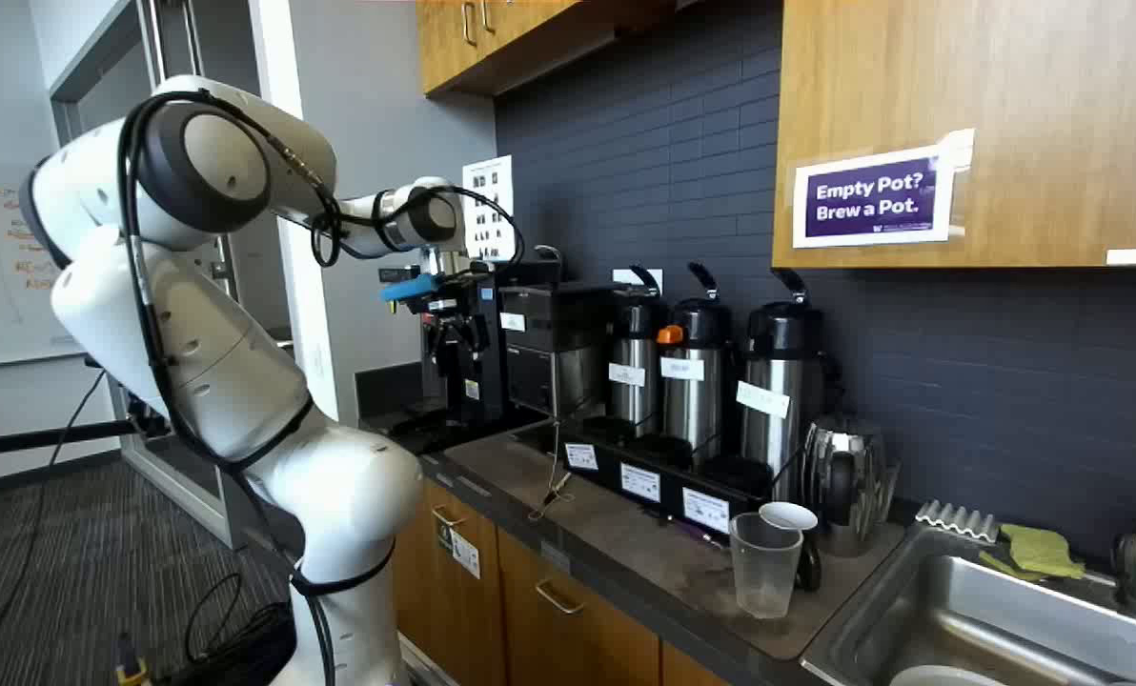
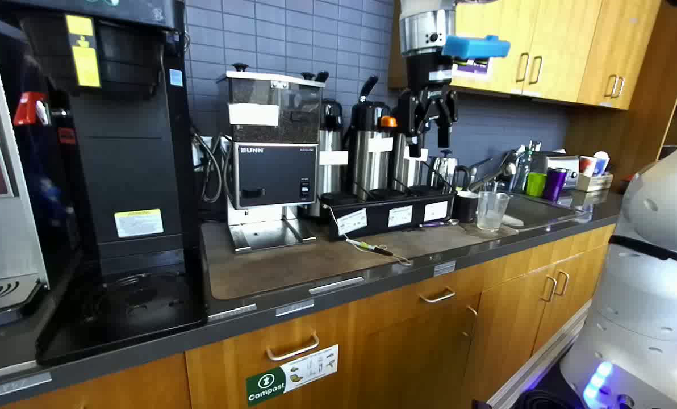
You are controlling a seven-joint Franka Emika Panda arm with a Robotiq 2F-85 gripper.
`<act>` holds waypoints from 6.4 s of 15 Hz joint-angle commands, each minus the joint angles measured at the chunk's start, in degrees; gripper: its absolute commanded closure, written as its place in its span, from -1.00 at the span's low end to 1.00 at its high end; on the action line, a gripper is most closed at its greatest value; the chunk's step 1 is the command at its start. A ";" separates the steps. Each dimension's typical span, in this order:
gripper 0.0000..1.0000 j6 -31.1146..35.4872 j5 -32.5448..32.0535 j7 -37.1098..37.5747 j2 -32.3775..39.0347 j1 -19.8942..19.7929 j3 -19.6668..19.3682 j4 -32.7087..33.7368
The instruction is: Open the glass container above the coffeemaker.
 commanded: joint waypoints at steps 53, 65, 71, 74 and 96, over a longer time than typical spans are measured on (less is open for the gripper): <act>-1.00 -8.65 -10.62 1.08 24.12 1.22 -0.53 43.09; -1.00 -8.20 -12.36 0.93 31.87 2.21 -0.79 51.14; -1.00 -8.60 -15.74 -0.42 39.56 3.60 -2.21 59.09; -1.00 -9.48 -15.64 -1.46 43.31 4.26 -3.77 64.28; -1.00 -20.43 -9.87 -6.73 62.95 4.80 -6.21 92.68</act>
